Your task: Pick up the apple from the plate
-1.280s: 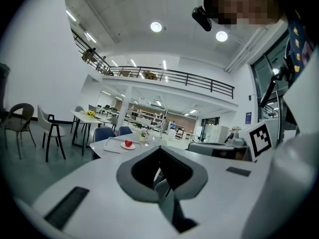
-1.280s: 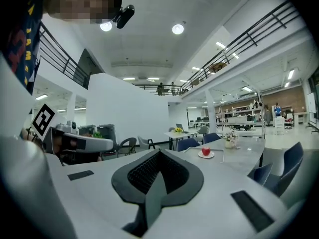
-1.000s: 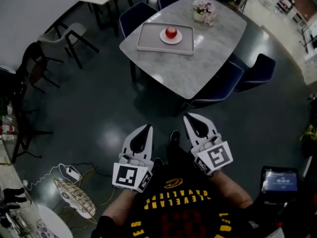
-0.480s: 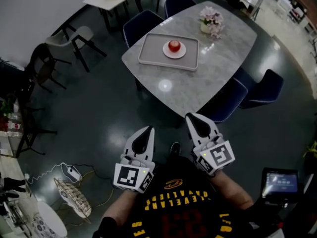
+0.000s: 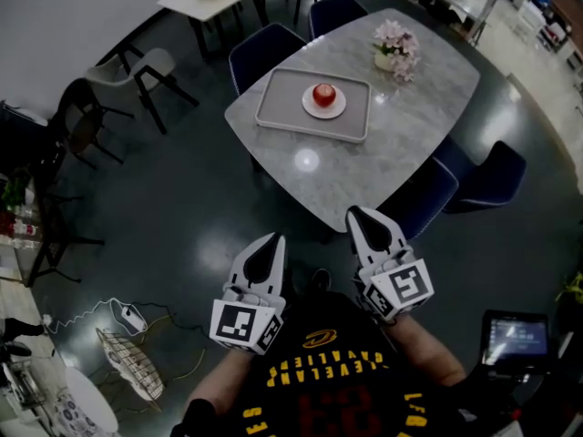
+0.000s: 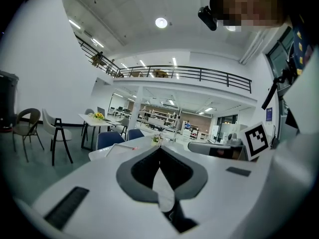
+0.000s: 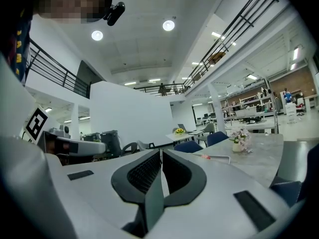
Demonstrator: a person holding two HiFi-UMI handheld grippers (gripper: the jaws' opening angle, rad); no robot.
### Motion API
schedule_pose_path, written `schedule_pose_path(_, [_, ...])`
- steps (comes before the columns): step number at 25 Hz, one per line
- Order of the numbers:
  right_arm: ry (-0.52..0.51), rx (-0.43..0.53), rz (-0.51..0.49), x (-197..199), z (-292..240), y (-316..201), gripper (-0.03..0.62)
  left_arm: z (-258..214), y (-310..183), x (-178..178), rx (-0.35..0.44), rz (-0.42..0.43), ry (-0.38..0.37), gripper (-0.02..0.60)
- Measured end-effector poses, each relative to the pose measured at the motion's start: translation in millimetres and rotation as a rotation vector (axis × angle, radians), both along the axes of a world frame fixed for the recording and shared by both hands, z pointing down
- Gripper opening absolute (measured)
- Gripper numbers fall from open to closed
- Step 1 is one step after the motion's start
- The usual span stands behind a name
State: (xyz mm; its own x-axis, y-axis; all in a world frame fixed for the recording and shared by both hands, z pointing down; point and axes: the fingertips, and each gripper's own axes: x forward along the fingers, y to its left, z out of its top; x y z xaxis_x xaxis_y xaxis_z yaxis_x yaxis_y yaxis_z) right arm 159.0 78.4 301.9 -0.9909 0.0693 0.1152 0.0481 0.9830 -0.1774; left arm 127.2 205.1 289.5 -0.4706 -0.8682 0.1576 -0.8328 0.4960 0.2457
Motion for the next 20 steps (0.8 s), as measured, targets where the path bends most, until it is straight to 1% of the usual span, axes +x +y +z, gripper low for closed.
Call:
schedule_pose_path(4, [0.000,-0.002,0.010,-19,0,-9,0.005,1,-5,-24,0.002,-0.013,0.022,0.002])
schedule_pose_path(8, [0.015,-0.004,0.028,-42,5,-17,0.005,9,-12,-50,0.011,0.011,0.017,0.002])
schedule_pose_path(12, [0.034,-0.001,0.058,-72,9,-26,0.006,8,-23,-88,0.020,0.035,0.037,0.002])
schedule_pose_path(15, [0.048,0.005,0.089,-97,12,-34,0.006,12,-33,-118,0.027,0.083,0.049,0.002])
schedule_pose_path(20, [0.076,-0.004,0.181,-138,18,-53,0.006,14,-48,-175,0.017,0.153,0.069,0.003])
